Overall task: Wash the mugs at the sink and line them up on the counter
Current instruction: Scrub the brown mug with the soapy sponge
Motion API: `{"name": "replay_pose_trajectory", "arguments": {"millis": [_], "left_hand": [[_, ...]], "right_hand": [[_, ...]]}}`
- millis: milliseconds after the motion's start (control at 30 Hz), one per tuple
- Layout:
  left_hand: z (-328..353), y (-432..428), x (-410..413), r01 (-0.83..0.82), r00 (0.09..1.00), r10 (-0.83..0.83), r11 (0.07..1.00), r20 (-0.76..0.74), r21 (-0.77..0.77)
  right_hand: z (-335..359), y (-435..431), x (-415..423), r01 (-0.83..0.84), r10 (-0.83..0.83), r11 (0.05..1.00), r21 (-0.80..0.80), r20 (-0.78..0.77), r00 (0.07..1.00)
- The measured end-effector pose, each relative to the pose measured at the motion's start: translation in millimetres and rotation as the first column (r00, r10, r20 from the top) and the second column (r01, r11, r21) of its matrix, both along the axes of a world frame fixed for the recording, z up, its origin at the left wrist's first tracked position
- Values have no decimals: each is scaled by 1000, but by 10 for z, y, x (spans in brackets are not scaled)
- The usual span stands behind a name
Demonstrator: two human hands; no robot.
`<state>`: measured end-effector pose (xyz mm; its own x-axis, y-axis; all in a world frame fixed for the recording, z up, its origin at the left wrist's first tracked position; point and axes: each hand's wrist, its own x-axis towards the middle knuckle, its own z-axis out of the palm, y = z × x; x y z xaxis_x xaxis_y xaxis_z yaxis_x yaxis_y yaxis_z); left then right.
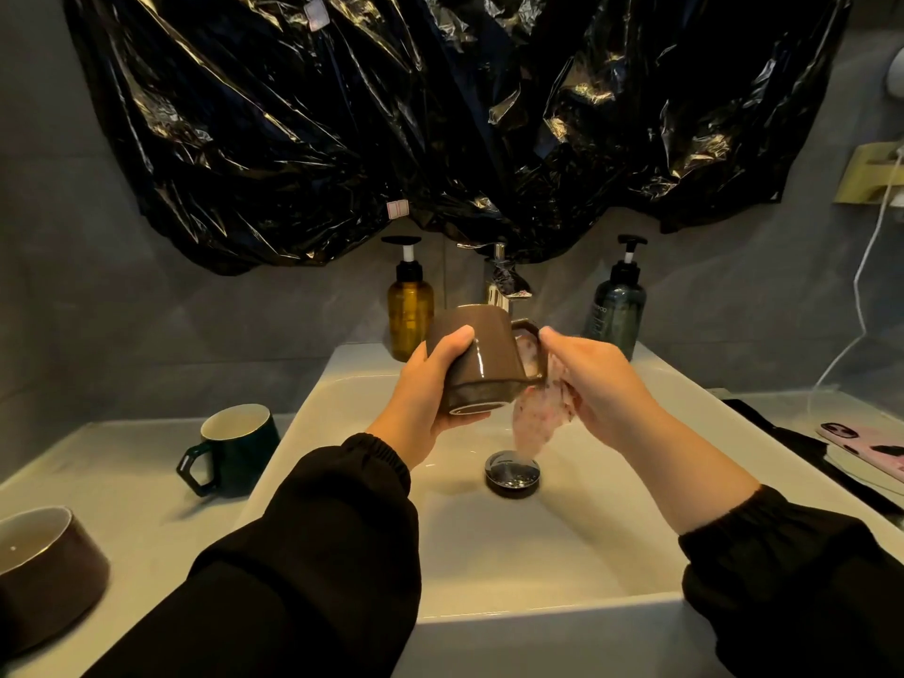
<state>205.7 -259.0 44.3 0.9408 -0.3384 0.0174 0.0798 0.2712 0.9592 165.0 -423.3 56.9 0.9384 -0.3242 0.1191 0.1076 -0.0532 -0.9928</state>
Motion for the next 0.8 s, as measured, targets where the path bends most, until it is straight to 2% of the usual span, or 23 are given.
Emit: {"name": "replay_pose_trajectory", "arguments": {"millis": [67, 133, 300, 500, 600, 667, 800], "left_hand": [[13, 20, 6, -3, 1000, 3, 1000, 1, -28], [27, 18, -15, 34, 999, -35, 998, -23, -51], [29, 22, -47, 143, 979, -163, 977, -121, -155], [13, 44, -26, 238, 950, -274, 945, -149, -223], [10, 43, -64, 302, 921, -356, 908, -157, -290], [-3, 38, -90, 298, 915, -370, 890, -164, -345], [-62, -14, -119, 283, 923, -353, 894, -156, -348]], "right_hand": [[-23, 15, 36, 25, -24, 997, -69, 15, 1000], [-27, 26, 48, 84, -80, 994, -73, 58, 995], [31, -21, -18, 109, -109, 994, 16, 35, 993], [97, -75, -44, -10, 13, 990, 144, -19, 1000], [114, -55, -70, -54, 58, 986, 159, -21, 998], [83, -42, -51, -14, 15, 997, 77, -16, 1000], [-2, -12, 10, 172, -169, 948, -267, 32, 985]]}}
